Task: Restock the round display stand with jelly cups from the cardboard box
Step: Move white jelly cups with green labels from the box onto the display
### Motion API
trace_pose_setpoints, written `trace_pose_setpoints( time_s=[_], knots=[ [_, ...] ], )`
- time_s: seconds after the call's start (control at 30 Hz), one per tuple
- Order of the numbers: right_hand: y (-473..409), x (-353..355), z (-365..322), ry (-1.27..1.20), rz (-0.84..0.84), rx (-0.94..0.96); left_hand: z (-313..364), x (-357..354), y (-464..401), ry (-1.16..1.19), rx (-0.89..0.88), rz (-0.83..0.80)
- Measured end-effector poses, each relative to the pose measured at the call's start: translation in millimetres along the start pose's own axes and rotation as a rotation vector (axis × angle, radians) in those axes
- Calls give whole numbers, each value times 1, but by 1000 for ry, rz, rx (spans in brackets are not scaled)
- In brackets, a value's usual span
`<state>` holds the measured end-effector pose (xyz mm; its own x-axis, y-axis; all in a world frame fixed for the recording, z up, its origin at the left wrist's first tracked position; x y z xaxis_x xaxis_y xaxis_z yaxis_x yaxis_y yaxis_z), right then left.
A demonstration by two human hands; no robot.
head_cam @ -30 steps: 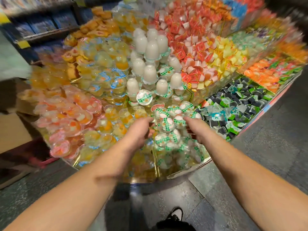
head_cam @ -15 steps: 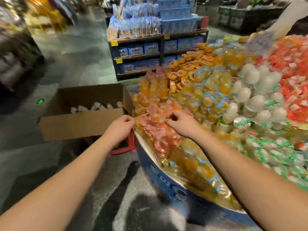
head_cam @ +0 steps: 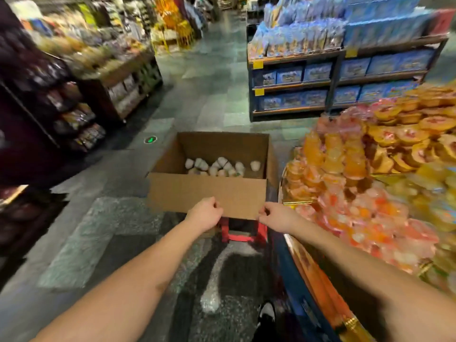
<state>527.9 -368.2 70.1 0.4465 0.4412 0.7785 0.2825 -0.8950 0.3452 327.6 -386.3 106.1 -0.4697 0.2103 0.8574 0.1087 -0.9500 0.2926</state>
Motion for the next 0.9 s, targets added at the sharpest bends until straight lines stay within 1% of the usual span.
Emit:
trace_pose_setpoints(
  time_s=[0.1, 0.13, 0.23, 0.37, 0.5, 0.63, 0.77, 0.83, 0.9],
  knots=[
    [-72, -2, 3, -74, -71, -4, -14, 6, -64, -36, 34, -14],
    [-90, 2, 4, -64, -82, -7, -18, 7, -83, -29, 49, -19],
    [-142, 15, -1, -8, -101, -5, -26, 10, -136, 23, 121, -66],
    [-205, 28, 1, -47, -99, -38, -42, 19, -194, 162, 241, -80],
    [-258, 27, 3, -63, -115, -79, -52, 26, -252, 210, 222, -106],
    [-314, 19, 11, -131, -56, -172, -73, 26, -321, 278, 267, -129],
    [-375, 2, 21, -175, -143, -246, -92, 16, -396, 296, 250, -198],
    [-404, -7, 30, -230, -153, -355, -104, 6, -436, 285, 251, -243],
    [-436, -17, 37, -191, -156, -443, -120, -7, -475, 260, 297, -301]
  ],
)
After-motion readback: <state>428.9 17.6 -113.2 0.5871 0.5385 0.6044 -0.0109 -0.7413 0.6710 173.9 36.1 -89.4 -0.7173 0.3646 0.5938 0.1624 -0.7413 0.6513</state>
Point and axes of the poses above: each hand's wrist, its own y-axis away from the middle knuckle, its own x-axis out of the back of the hand, z = x × y, the point moved 8 cm from there along -y, towards the middle knuckle, and after that the axes turned 1 degree about -z, right-handed, at the moved point
